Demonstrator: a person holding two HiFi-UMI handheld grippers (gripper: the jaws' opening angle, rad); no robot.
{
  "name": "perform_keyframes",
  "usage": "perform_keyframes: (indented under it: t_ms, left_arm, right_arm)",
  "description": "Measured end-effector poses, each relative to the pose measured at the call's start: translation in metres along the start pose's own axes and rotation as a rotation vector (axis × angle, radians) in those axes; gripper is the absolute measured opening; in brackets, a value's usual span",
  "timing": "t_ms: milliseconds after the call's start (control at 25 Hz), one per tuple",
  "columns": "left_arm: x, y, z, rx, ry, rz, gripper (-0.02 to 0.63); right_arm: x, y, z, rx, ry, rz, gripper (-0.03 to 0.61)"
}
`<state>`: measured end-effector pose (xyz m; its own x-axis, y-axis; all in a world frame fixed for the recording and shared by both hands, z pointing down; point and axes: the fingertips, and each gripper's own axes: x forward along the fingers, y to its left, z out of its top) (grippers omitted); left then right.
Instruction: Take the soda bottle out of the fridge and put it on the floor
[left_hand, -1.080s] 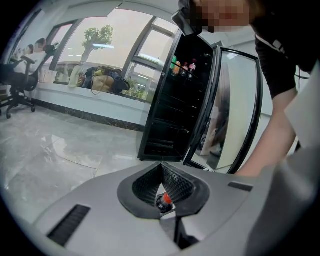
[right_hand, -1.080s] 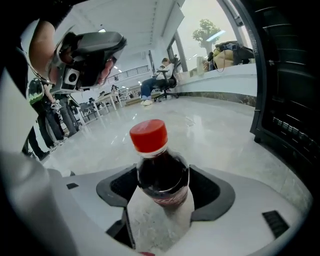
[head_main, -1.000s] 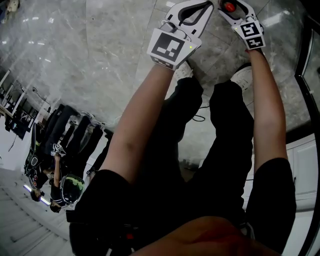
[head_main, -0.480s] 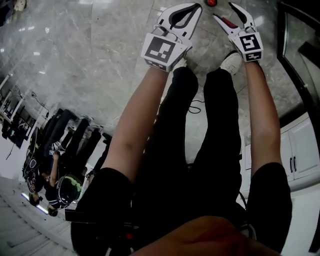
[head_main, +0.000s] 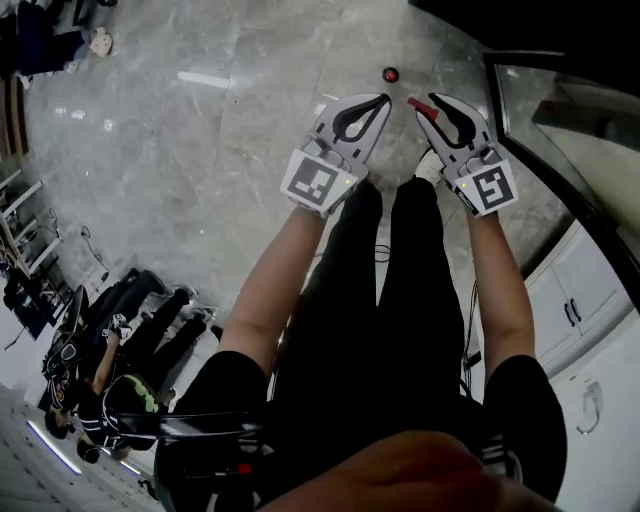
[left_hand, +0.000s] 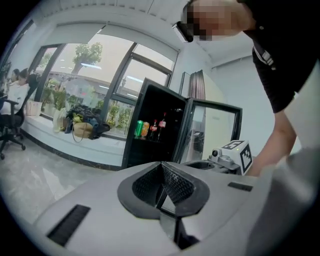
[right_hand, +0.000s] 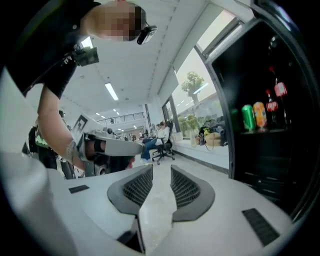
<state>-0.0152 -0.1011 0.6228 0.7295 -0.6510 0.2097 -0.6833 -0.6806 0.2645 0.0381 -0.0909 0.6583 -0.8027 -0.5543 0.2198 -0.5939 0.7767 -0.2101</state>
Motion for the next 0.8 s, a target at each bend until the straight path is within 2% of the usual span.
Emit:
perform_keyframes:
  t_ms: [120, 200, 480, 800]
  left_arm:
    - [-0.025, -0.027, 0.061, 0.008, -0.022, -0.032, 0.005]
    - [-0.044, -0.044, 0.087, 0.043, -0.028, -0.062, 0.005]
    - [-0.095, -0.129, 0.186, 0.103, -0.015, -0.158, 0.005]
    - [-0.140, -0.189, 0.252, 0.110, -0.034, -0.226, 0.005]
  right_arm:
    - [-0.031, 0.026, 0.072, 0.009, -0.054, -0.025, 0.038]
    - [-0.046, 0.046, 0.101, 0.009, -0.072, -0.043, 0.012]
    - [-0.121, 0.106, 0.216, 0.006, -0.076, -0.036, 0.012]
    - [-0.164, 0.159, 0.309, -0.046, -0.094, 0.006, 0.012]
